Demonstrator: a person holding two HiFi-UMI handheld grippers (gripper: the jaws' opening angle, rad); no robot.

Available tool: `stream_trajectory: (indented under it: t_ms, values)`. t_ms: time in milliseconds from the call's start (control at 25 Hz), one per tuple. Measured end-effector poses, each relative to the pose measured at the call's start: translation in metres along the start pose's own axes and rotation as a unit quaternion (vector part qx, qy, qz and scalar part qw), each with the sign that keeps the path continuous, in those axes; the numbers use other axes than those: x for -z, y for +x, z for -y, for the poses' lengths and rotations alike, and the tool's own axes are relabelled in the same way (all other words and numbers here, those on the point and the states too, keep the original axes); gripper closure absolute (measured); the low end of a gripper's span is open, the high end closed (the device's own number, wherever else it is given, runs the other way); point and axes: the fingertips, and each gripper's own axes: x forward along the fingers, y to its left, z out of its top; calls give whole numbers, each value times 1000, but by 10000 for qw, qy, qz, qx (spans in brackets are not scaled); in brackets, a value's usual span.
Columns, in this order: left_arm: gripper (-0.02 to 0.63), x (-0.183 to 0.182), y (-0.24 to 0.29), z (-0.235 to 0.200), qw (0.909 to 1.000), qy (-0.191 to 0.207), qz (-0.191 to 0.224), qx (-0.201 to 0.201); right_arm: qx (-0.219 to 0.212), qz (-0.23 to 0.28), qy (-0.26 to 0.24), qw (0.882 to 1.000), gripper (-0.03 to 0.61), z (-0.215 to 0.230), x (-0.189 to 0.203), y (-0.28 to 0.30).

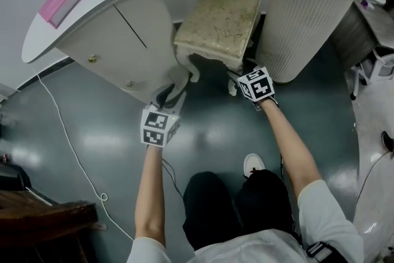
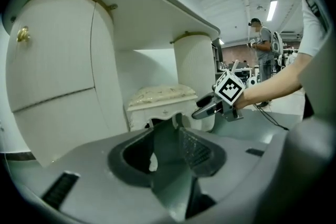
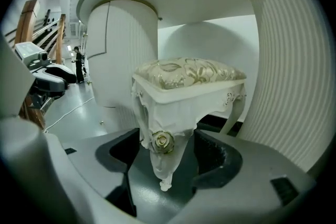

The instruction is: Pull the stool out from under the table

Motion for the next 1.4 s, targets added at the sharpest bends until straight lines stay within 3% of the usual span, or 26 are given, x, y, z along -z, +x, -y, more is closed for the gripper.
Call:
stream_trajectory:
  t_ms: [560, 680, 1160, 1400]
  values:
    - [462, 11, 15, 2, 9999, -93, -9, 77, -26, 82, 412, 9991, 264, 7, 14, 25]
    - [460, 16, 23, 3, 9998, -133, -25, 115, -25, 150, 397, 9991, 325, 5, 21, 11]
    - [372, 32, 85, -24, 9986, -473, -217, 26, -44, 148, 135, 9998, 360, 20, 44, -28]
    - [308, 35, 135, -29, 9975, -648, -190, 223, 20, 135, -94, 9999, 384, 29, 55, -47]
